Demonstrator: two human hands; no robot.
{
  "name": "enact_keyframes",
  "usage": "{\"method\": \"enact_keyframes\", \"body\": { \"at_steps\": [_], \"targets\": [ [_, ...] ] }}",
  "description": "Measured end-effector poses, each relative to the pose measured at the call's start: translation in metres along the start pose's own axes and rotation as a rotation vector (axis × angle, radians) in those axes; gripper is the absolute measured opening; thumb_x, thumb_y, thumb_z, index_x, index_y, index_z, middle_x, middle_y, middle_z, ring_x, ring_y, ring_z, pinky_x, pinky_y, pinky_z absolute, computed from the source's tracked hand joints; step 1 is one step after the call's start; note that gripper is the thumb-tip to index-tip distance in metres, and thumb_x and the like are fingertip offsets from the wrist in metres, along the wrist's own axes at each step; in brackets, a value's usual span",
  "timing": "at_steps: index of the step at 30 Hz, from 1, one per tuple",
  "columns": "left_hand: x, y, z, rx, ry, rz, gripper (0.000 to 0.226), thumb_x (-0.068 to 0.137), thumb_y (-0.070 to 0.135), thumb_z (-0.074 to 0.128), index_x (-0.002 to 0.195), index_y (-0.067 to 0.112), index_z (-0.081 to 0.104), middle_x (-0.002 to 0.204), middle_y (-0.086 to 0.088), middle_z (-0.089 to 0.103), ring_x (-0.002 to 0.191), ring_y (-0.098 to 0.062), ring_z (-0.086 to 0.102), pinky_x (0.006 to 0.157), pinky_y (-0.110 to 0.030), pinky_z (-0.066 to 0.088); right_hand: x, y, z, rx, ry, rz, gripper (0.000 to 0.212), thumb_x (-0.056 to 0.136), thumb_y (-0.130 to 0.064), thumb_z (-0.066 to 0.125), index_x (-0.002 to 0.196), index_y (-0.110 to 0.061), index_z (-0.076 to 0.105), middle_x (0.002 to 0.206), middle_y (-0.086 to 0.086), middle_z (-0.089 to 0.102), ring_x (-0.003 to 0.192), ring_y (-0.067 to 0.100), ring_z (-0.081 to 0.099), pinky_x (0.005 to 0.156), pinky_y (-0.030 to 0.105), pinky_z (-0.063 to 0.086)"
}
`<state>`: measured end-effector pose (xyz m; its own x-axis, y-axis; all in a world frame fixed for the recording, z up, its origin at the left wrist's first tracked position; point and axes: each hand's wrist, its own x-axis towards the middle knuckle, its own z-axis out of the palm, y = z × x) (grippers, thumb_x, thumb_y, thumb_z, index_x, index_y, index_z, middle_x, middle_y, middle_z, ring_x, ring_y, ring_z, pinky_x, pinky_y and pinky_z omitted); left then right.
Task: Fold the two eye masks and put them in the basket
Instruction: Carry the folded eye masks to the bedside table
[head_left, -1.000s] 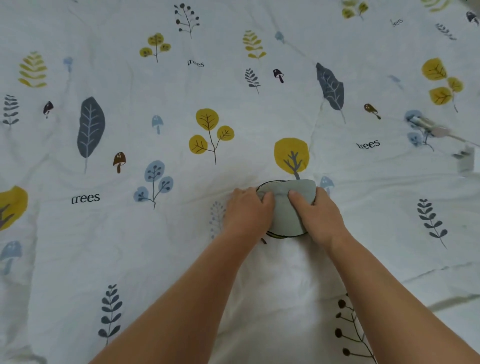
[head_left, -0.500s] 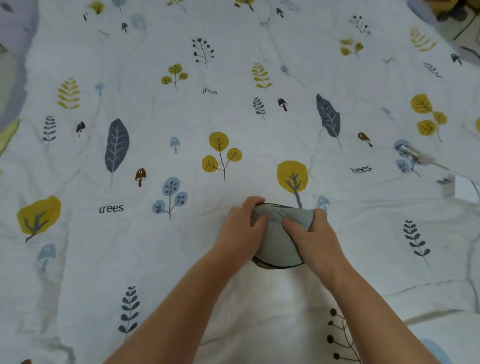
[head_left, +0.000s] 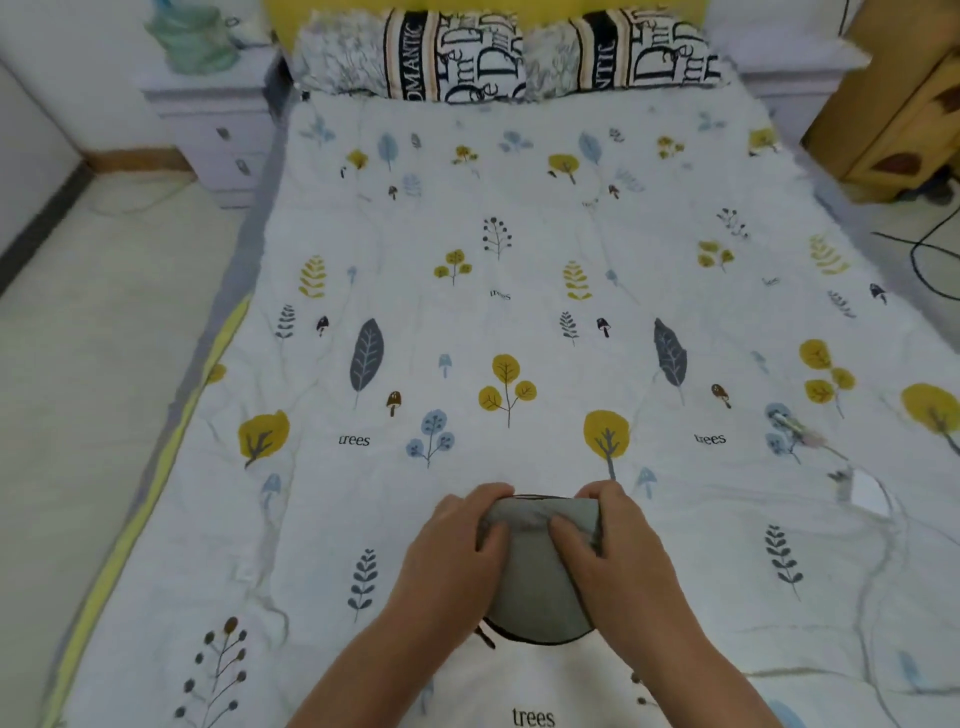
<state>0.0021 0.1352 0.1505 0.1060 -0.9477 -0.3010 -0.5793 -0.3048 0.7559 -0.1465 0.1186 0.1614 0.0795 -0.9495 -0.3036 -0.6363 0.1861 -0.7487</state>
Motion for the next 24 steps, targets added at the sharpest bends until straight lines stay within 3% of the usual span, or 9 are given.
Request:
{"method": "enact_keyframes", "body": {
  "at_steps": [9, 13, 17, 24],
  "targets": [
    [-0.111, 0.031, -0.097, 0.001, 0.15, -0.055, 0.04, 0.091, 0.023, 0.04, 0.128, 0.035, 0.045, 0.128, 0.0, 0.052, 0.116, -0.014, 0.049, 0.099, -0.027, 0.037, -0.086, -0.104, -0.008, -0.161, -0.118, -0.244, 0.002, 0.09, -0.03, 0.045, 0.09, -0.031, 0.042, 0.093, -0.003, 0.054, 0.077, 0.011, 0.053, 0.06, 0.025, 0.038],
    [-0.161, 0.025, -0.14, 0.009, 0.212, -0.114, 0.041, 0.091, 0.025, 0.039, 0.129, 0.039, 0.043, 0.127, 0.0, 0.05, 0.113, -0.015, 0.05, 0.092, -0.024, 0.037, -0.123, -0.151, 0.01, -0.251, -0.185, -0.356, 0.001, 0.092, -0.03, 0.041, 0.092, -0.03, 0.041, 0.096, -0.001, 0.052, 0.082, 0.019, 0.053, 0.068, 0.032, 0.04],
    [-0.205, 0.009, -0.183, 0.042, 0.269, -0.191, 0.041, 0.09, 0.025, 0.038, 0.129, 0.037, 0.042, 0.125, -0.004, 0.051, 0.113, -0.021, 0.051, 0.098, -0.032, 0.041, -0.156, -0.196, 0.039, -0.311, -0.243, -0.47, 0.005, 0.092, -0.031, 0.04, 0.095, -0.027, 0.041, 0.098, 0.001, 0.053, 0.083, 0.021, 0.054, 0.069, 0.033, 0.041],
    [-0.275, -0.039, -0.26, 0.026, 0.447, -0.252, 0.04, 0.089, 0.026, 0.041, 0.127, 0.036, 0.047, 0.13, -0.003, 0.054, 0.118, -0.02, 0.051, 0.096, -0.028, 0.04, -0.213, -0.27, 0.111, -0.331, -0.301, -0.607, 0.013, 0.092, -0.029, 0.041, 0.1, -0.02, 0.045, 0.099, 0.006, 0.055, 0.089, 0.026, 0.056, 0.075, 0.035, 0.044]
  ]
}}
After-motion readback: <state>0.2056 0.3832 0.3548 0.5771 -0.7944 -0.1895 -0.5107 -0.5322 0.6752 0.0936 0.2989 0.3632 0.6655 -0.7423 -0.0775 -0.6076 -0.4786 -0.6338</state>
